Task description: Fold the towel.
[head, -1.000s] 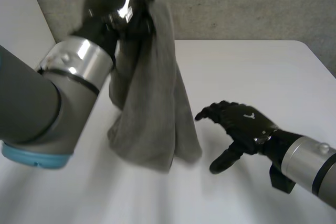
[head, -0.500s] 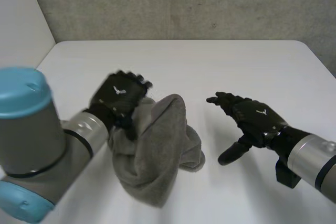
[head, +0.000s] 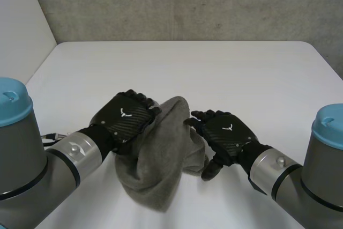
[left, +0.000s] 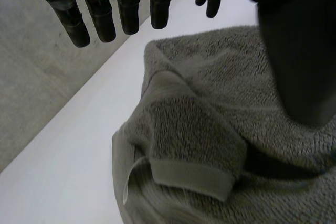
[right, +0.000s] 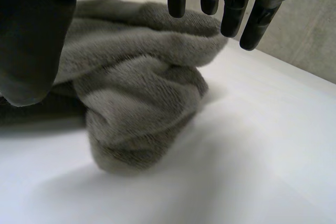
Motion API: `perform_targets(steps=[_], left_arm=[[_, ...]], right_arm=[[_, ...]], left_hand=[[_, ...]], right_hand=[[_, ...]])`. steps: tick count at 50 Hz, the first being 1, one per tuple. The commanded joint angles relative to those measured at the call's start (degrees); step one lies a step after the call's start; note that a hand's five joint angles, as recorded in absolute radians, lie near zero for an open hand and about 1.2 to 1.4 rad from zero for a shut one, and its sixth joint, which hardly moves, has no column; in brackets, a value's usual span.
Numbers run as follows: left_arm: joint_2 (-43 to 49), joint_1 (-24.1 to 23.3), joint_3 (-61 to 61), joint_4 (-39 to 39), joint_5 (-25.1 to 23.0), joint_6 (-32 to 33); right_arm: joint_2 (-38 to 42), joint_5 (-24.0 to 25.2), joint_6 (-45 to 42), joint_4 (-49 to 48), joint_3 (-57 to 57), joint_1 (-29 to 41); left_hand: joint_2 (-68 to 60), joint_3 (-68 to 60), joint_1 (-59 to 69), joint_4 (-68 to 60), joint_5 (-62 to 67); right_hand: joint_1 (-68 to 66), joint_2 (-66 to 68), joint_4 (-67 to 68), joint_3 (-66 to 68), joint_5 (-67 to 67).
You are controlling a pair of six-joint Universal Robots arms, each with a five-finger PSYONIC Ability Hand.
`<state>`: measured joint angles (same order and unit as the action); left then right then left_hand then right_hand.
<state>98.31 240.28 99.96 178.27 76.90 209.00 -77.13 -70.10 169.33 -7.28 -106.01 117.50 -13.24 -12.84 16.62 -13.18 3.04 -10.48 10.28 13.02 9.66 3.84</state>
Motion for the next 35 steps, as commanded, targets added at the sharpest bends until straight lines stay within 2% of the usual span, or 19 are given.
perform_targets(steps=[1,5,9,11,12,14,15,17,20,22,25,32,34,35], left_arm=[[-0.8,2.2,1.7,1.0,0.2,-2.2],[-0.2,2.0,-1.2,5.0,-0.7,-2.2],[2.0,1.9,-6.4,5.7,-3.3,-2.0],[8.2,2.2,-12.6,4.1,-7.9,-2.0],[8.2,2.2,-12.6,4.1,-7.9,-2.0],[13.5,2.4,-19.3,0.2,-13.0,-1.9],[13.6,2.4,-19.4,0.1,-13.0,-1.9],[17.9,2.5,-25.5,-4.0,-17.3,-1.8],[20.4,2.6,-28.0,-5.2,-19.2,-1.7],[24.4,3.0,-31.8,-6.1,-22.3,-1.5],[26.9,3.5,-33.9,-6.4,-23.9,-0.7],[30.3,4.0,-36.1,-6.4,-24.2,0.8],[30.8,4.3,-36.4,-6.4,-24.2,0.8],[30.8,4.3,-36.4,-6.4,-24.2,0.8]], right_arm=[[1.5,-4.3,2.3,-0.2,0.7,-0.3],[2.5,-5.4,9.6,-0.6,-0.2,0.0],[2.4,-5.4,13.0,-0.3,-0.8,0.3],[1.9,-5.5,14.2,0.0,-1.1,0.7],[1.5,-5.6,15.0,0.2,-1.5,0.9],[1.1,-5.7,15.4,0.3,-1.9,0.8],[0.5,-5.7,15.2,0.7,-2.8,0.7],[-0.1,-5.7,14.8,1.5,-3.5,0.5],[-1.2,-5.3,14.5,3.5,-4.1,0.4],[-1.7,-4.9,14.5,4.8,-4.5,0.1],[-2.8,-4.7,14.4,6.4,-5.6,-0.2],[-3.6,-4.7,14.6,6.8,-7.6,0.3],[-3.1,-4.6,14.9,6.8,-7.5,0.8],[-3.0,-4.3,15.0,6.8,-7.5,0.8]], left_hand=[[3.7,2.8,-7.1,3.2,-3.0],[3.7,2.8,-7.1,3.2,-3.0],[3.7,2.8,-7.1,3.2,-3.0],[3.7,2.8,-7.1,3.2,-3.0],[3.7,2.8,-7.1,3.2,-3.0],[3.7,2.8,-7.1,3.2,-3.0],[3.7,2.8,-7.1,3.2,-3.0],[3.7,2.8,-7.1,3.2,-3.0],[3.7,2.8,-7.1,3.2,-3.0],[3.7,2.8,-7.1,3.2,-3.0],[3.4,2.8,-6.7,3.2,-3.0],[2.4,2.8,-5.7,3.2,-2.2],[-6.2,2.8,2.8,3.2,6.4],[-6.2,2.8,2.8,3.2,6.4]], right_hand=[[-0.9,1.1,-3.0,0.3,-2.4],[-0.9,1.1,-3.0,0.3,-2.4],[-0.8,1.0,-3.0,0.3,-2.6],[-0.8,1.0,-3.0,0.3,-2.6],[-0.6,0.8,-3.0,0.3,-2.7],[-0.6,0.8,-3.0,0.3,-2.7],[-0.6,0.8,-3.0,0.3,-2.7],[-0.6,0.8,-3.0,0.3,-2.7],[-0.6,0.8,-3.0,0.3,-2.7],[-0.8,1.0,-3.0,0.3,-2.6],[-0.8,1.0,-3.0,0.3,-2.6],[-1.8,2.0,-3.0,0.3,-1.6],[-2.3,2.5,-3.0,0.3,-1.1],[-2.8,3.0,-3.0,0.3,-0.6]])
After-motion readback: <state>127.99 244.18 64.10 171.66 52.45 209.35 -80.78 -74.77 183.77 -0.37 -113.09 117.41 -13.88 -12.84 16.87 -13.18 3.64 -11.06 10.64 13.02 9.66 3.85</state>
